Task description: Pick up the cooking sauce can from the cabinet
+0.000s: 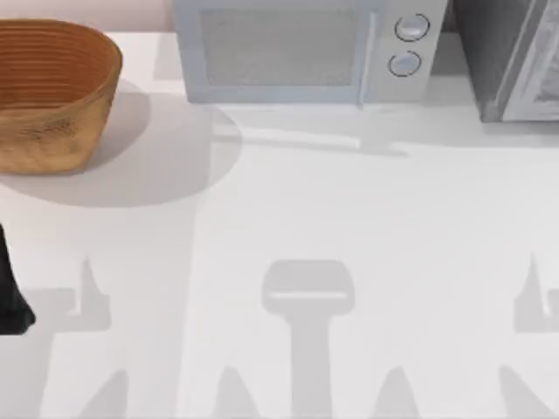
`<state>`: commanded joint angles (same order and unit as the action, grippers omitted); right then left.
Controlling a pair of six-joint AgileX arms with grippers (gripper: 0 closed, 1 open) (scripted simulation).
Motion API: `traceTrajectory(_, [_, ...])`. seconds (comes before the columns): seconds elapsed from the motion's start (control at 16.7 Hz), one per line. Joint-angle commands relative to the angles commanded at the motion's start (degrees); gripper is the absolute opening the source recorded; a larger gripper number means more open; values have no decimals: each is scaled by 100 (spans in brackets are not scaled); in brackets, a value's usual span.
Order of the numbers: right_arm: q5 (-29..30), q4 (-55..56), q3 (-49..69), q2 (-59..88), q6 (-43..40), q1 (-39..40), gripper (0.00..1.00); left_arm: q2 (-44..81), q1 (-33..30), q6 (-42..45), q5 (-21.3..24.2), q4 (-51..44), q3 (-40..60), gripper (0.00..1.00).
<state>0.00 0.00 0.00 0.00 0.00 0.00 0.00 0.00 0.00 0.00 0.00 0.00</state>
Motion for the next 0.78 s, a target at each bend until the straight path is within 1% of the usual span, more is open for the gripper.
traceTrajectory(0.18, [8,-12,56,44,1,5,100,0,0,0,0,0,0,100])
traceTrajectory(0.36, [80,-131,587,447,10,52,100,0,0,0,0,0,0,100])
traceTrajectory(0.54, [205,-358,1593,1186,23,142,100,0,0,0,0,0,0,100])
traceTrajectory(0.78, [413,-773,3358,2511,40,316,100,0,0,0,0,0,0,100])
